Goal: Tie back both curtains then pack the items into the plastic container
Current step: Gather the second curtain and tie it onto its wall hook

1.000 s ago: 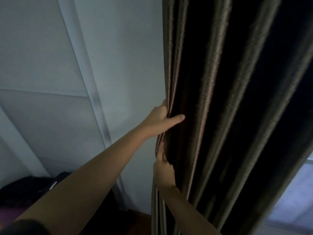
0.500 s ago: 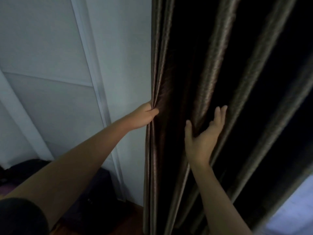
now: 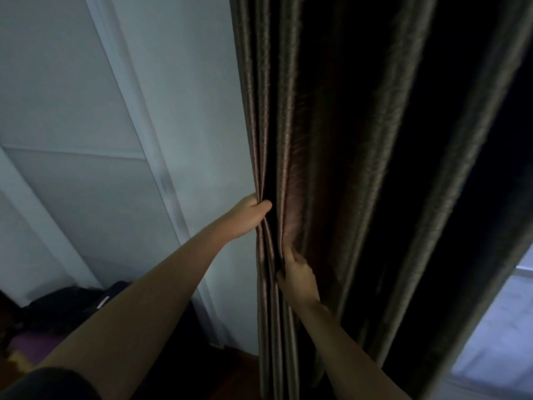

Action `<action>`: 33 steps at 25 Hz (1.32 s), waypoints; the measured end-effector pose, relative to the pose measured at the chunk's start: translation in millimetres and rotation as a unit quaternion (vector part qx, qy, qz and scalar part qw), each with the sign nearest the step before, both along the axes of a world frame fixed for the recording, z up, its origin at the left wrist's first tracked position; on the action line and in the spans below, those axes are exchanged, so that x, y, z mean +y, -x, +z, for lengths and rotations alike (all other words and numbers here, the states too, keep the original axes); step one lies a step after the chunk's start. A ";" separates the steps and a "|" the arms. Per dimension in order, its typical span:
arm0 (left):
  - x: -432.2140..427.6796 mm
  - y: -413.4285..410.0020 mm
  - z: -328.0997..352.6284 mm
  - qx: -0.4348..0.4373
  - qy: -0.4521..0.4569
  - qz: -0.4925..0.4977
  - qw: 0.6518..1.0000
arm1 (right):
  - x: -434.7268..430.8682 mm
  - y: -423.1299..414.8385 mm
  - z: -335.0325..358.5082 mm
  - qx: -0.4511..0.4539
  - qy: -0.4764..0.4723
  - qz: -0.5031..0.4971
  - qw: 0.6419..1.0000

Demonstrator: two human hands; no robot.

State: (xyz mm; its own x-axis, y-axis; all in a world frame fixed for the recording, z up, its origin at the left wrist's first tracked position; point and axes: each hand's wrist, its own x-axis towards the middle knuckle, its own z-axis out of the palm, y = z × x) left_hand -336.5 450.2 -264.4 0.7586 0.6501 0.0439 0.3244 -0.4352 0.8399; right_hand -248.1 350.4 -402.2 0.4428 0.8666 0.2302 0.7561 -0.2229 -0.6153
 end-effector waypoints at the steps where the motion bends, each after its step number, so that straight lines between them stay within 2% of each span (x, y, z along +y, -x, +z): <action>1: -1.0 -2.1 -0.6 -0.001 -0.002 -0.004 1.000 | 1.2 0.7 -0.6 -0.007 -0.001 -0.003 1.000; 6: -17.2 -8.7 5.9 -0.015 0.056 0.010 0.998 | 7.5 3.7 -5.8 -0.026 0.013 -0.020 0.999; 8: -25.1 -10.7 5.8 -0.016 0.067 0.014 0.998 | 9.4 7.6 -4.9 -0.006 0.019 -0.019 1.000; 10: -29.2 -11.6 6.7 -0.007 0.035 -0.008 0.999 | 7.9 14.2 -5.9 0.009 0.030 -0.001 1.000; 12: -31.0 -12.6 6.3 0.016 -0.041 -0.029 0.999 | 6.6 22.6 -9.4 -0.006 0.008 0.032 0.999; 14: -30.3 -12.8 4.0 0.022 -0.093 -0.002 0.995 | -1.7 22.2 -10.7 -0.028 -0.013 0.071 0.997; 15: -29.4 -12.4 3.4 0.027 -0.101 0.013 0.994 | -12.7 17.4 -6.4 -0.054 -0.055 0.058 0.995; 16: -23.5 -9.7 2.6 0.034 -0.102 0.015 0.994 | -22.1 13.1 4.6 -0.080 -0.137 0.006 0.987; 17: -17.3 -4.7 -0.9 0.031 -0.087 0.005 0.996 | -33.6 7.3 23.8 -0.096 -0.233 -0.059 0.966; 19: -14.2 0.2 -5.7 0.022 -0.057 -0.013 0.998 | -46.9 -14.5 73.7 -0.099 -0.408 -0.186 0.888; 20: -14.0 -0.6 -6.2 0.022 -0.052 -0.016 0.998 | -49.9 -28.9 101.1 -0.100 -0.455 -0.215 0.858; 21: -12.7 -1.1 -6.5 0.016 -0.048 -0.012 0.999 | -47.9 -42.4 124.8 -0.089 -0.471 -0.216 0.851; 23: -10.5 0.0 -6.0 0.005 -0.050 -0.008 0.999 | -36.4 -61.7 149.3 -0.014 -0.430 -0.192 0.882; 26: -14.1 -1.3 -5.3 0.002 -0.043 -0.003 0.999 | -28.6 -78.1 124.6 0.052 -0.288 -0.170 0.941; 29: -18.1 -8.4 -8.4 -0.005 -0.028 0.000 1.000 | -30.4 -68.5 69.9 0.049 -0.165 -0.105 0.979; 33: -23.2 -20.5 -10.4 -0.010 -0.018 -0.016 1.000 | -38.7 -38.8 24.1 0.027 -0.079 -0.067 0.994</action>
State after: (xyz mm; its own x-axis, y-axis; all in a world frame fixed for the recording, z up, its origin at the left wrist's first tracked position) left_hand -316.0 427.0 -274.7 0.7772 0.6238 0.0825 0.2933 -0.4751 0.8296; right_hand -209.3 311.7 -378.0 0.5678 0.7539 0.3306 0.6906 -0.2176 -0.6898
